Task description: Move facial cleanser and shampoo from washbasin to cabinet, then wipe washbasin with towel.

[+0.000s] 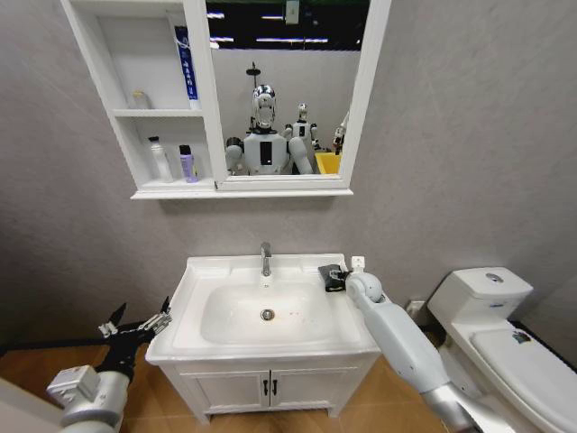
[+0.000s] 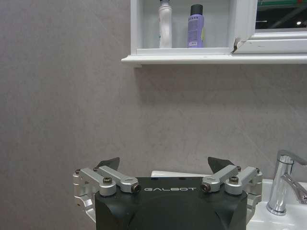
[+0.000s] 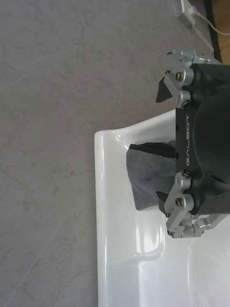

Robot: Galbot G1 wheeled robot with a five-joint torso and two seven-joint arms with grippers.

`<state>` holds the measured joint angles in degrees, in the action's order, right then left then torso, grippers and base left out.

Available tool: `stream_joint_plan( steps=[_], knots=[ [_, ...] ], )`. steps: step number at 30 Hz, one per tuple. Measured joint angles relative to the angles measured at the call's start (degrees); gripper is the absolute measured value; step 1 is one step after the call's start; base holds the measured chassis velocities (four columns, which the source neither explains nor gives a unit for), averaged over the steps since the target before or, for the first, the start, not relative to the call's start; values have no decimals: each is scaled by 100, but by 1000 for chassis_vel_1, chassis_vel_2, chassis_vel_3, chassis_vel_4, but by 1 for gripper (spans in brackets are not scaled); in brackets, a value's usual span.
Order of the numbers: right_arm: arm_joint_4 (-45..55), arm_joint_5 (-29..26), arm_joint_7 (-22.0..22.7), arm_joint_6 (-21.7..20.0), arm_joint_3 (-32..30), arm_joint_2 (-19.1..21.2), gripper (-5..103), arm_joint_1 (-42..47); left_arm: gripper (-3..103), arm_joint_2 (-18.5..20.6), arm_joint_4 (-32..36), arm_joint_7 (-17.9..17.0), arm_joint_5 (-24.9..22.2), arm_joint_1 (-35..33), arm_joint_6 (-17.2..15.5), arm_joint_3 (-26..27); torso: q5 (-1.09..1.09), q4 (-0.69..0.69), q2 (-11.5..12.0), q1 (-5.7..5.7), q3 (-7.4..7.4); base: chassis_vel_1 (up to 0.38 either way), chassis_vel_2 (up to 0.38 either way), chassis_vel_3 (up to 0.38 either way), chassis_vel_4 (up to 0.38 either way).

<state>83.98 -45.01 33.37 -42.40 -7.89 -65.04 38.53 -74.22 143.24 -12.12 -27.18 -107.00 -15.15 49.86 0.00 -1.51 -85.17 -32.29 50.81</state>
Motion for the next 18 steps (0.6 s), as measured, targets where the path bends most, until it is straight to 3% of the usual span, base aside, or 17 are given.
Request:
stream_joint_plan(
  steps=[18],
  knots=[
    [-378, 60, -242, 19, 159, -189, 100, -160, 100, 0, 0, 0, 0, 0, 0, 0, -1, 0, 0, 0, 0, 0, 0, 0, 0]
  ],
)
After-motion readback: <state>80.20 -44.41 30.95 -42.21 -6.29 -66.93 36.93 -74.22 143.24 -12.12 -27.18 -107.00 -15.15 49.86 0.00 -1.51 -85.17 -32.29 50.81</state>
